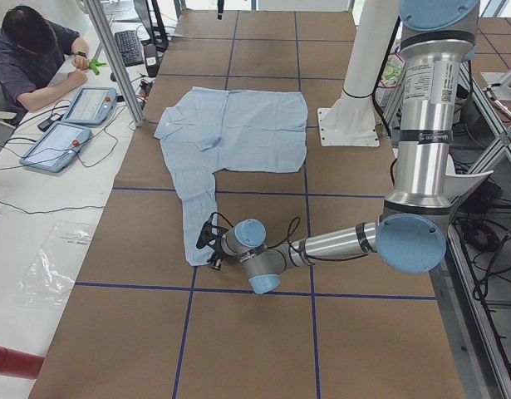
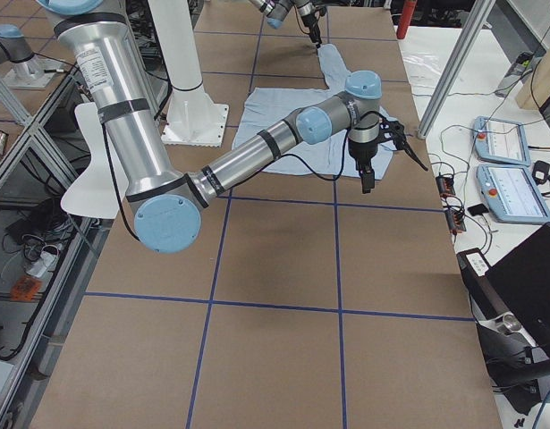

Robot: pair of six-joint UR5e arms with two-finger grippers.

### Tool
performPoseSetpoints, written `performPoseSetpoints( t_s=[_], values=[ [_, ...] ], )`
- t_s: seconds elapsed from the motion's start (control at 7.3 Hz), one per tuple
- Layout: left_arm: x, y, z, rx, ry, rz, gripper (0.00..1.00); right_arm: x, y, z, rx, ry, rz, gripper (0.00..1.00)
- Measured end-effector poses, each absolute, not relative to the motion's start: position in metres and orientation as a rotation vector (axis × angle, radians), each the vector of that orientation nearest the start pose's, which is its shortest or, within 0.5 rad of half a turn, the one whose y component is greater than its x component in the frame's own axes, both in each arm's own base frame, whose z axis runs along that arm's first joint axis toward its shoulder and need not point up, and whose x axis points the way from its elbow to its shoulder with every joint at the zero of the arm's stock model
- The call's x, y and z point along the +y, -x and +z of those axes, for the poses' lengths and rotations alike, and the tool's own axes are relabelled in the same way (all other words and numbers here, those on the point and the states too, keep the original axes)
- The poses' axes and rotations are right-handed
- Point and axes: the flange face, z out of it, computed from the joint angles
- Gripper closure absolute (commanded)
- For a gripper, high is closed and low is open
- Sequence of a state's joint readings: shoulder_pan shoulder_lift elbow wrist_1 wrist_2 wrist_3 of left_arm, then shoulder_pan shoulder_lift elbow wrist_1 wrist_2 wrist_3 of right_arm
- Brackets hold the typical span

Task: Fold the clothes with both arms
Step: 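Reach the left gripper to the other sleeve cuff and grasp it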

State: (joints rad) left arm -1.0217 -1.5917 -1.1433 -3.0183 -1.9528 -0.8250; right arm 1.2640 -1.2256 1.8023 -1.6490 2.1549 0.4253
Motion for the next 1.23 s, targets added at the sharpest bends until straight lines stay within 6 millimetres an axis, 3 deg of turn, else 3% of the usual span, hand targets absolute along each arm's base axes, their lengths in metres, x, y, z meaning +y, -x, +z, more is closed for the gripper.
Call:
performPoseSetpoints(
  t_s=[0.41,0.69,1.23],
  values=[
    [-0.475,-0.180,0.703,0.919,-0.572,-0.047,0.70,-0.594,0.106,0.376,-0.705,-0.243,-0.031,0.00],
    [-0.475,-0.180,0.704,0.919,-0.571,-0.048,1.00,-0.594,0.106,0.378,-0.705,-0.240,-0.028,0.00],
    [-0.473,-0.180,0.690,0.964,-0.623,-0.024,1.00,-0.593,0.106,0.378,-0.706,-0.239,-0.026,0.00]
  ],
)
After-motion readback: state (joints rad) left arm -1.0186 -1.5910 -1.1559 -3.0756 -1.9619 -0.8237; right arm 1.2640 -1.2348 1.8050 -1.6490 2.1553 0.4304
